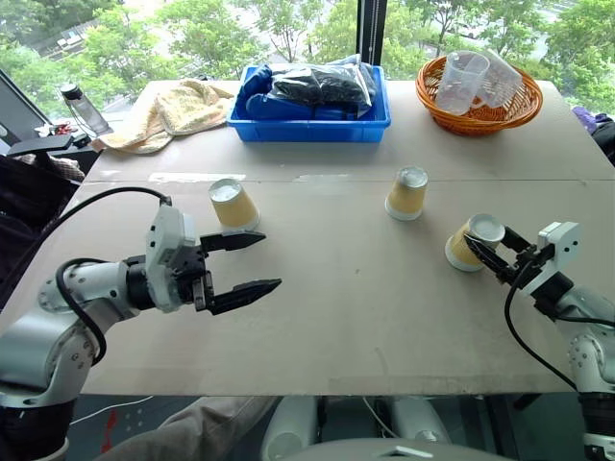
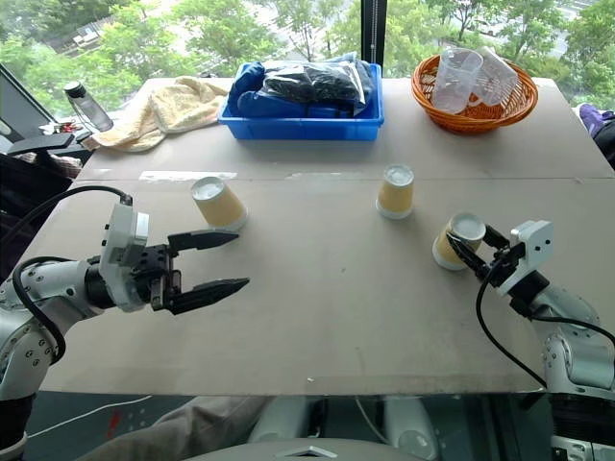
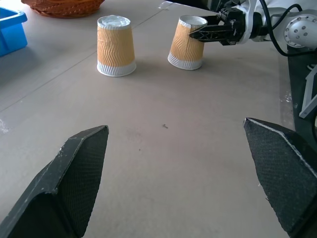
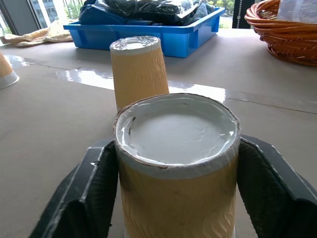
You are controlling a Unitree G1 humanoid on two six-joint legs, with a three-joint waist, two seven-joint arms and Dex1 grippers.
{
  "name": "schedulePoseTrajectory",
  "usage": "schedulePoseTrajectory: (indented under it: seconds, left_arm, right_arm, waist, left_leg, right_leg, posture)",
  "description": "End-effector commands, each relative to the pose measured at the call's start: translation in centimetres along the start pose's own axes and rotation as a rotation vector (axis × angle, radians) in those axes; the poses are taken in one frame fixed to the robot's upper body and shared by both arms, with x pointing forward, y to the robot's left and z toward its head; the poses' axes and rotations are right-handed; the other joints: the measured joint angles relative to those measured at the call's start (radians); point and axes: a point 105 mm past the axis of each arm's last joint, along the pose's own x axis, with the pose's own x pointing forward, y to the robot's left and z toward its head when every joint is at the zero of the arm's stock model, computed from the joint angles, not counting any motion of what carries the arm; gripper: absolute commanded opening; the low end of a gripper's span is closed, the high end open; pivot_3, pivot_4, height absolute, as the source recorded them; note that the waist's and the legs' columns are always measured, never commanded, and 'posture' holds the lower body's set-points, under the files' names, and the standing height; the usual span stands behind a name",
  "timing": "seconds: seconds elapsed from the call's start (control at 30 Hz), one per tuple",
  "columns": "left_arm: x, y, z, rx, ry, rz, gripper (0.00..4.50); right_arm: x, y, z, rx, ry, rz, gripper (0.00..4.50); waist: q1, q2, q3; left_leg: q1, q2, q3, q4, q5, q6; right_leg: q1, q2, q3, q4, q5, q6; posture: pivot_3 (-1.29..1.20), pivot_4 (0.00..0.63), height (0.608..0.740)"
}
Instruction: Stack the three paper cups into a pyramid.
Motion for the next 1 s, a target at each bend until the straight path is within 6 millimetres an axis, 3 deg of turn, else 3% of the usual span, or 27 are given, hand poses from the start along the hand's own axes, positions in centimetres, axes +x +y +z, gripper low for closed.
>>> schedulePoseTrajectory:
  seconds: [0.03,0.27,0.43,0.63,0.83,0.97,1.0]
  left_arm:
    - [-0.2,-0.5,1.1,0.047,-0.013,-0.034,4.50]
    - [0.1,-0.6,1.0,0.057,-0.006,-0.083,4.50]
    - [0.8,-0.5,3.0,0.095,-0.088,-0.151,4.50]
    - [0.7,-0.3,4.6,0.122,-0.144,-0.197,4.50]
    - [0.5,-0.8,4.7,0.133,-0.106,-0.287,4.50]
    - [0.6,-0.9,4.8,0.144,-0.101,-0.304,4.50]
    - [0.6,-0.9,4.9,0.145,-0.099,-0.305,4.50]
  right_arm:
    - [0.0,0.0,0.9,-0.027,-0.018,0.013,2.09]
    - [-0.5,-0.2,0.9,-0.041,-0.009,0.001,2.09]
    - [-1.6,0.4,0.9,-0.050,-0.009,0.012,2.09]
    - [-3.0,2.4,1.3,-0.016,-0.011,0.112,2.09]
    - [-4.1,5.4,0.7,-0.055,0.047,0.243,2.09]
    - [-4.1,5.4,0.3,-0.057,0.055,0.237,2.09]
    - [-4.1,5.3,0.3,-0.054,0.053,0.232,2.59]
  waist:
    - [0.000,0.000,0.000]
    - [0.000,0.000,0.000]
    - [0.005,0.000,0.000]
    - [0.000,0.000,0.000]
    - [0.000,-0.001,0.001]
    - [0.000,-0.001,0.001]
    - [0.000,-0.001,0.001]
  left_leg:
    - [0.000,0.000,0.000,0.000,0.000,0.000]
    - [0.000,0.000,0.000,0.000,0.000,0.000]
    - [0.000,0.000,0.000,0.000,0.000,0.000]
    - [0.000,0.000,0.000,0.000,0.000,0.000]
    - [0.000,0.000,0.000,0.000,0.000,0.000]
    - [0.000,0.000,0.000,0.000,0.000,0.000]
    - [0.000,0.000,0.000,0.000,0.000,0.000]
  right_leg:
    - [0.000,0.000,0.000,0.000,0.000,0.000]
    - [0.000,0.000,0.000,0.000,0.000,0.000]
    - [0.000,0.000,-0.001,0.000,0.000,0.000]
    - [0.000,0.001,0.000,0.000,0.000,0.000]
    - [0.000,0.001,0.000,0.000,0.000,0.000]
    - [0.000,0.001,0.000,0.000,0.000,0.000]
    - [0.000,0.001,0.001,0.000,0.000,0.000]
  posture:
    - [0.00,0.150,0.740]
    - [0.00,0.150,0.740]
    - [0.00,0.150,0.740]
    - [0.00,0.150,0.740]
    - [0.00,0.150,0.740]
    - [0.00,0.150,0.740]
    - [0.00,0.150,0.740]
